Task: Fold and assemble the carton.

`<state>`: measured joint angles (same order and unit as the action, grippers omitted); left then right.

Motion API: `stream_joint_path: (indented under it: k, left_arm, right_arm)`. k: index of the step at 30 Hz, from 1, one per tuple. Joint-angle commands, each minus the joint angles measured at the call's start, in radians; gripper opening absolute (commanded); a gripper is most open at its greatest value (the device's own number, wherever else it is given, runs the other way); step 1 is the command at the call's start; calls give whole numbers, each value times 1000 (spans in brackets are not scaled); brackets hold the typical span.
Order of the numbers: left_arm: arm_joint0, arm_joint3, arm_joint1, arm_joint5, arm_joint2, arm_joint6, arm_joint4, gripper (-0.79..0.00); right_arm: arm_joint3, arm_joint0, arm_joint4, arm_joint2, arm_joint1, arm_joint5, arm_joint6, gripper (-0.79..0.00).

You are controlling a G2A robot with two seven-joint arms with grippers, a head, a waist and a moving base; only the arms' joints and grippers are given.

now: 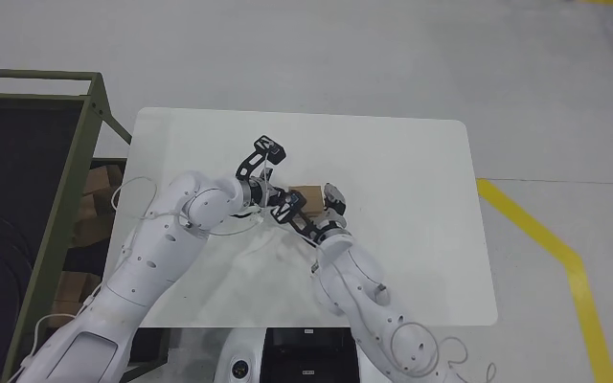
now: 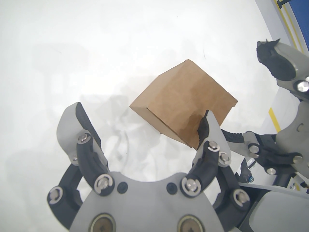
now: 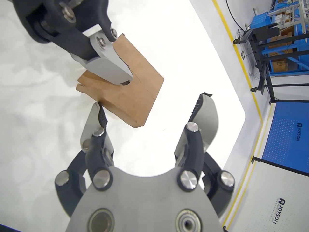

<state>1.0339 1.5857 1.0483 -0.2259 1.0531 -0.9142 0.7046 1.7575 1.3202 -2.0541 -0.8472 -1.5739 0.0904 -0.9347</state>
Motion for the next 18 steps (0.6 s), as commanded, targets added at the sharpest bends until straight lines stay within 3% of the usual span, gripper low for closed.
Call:
stream_joint_path:
  k: [1, 18]
  left_arm:
    - [1, 1, 0, 0, 0, 0, 1, 0]
    - [5, 1, 1, -4, 4, -1, 5, 0]
  right_arm:
    - [-3, -3, 1, 1, -3, -7, -1, -188]
    - [-4, 6, -10, -5, -14, -26, 6, -209]
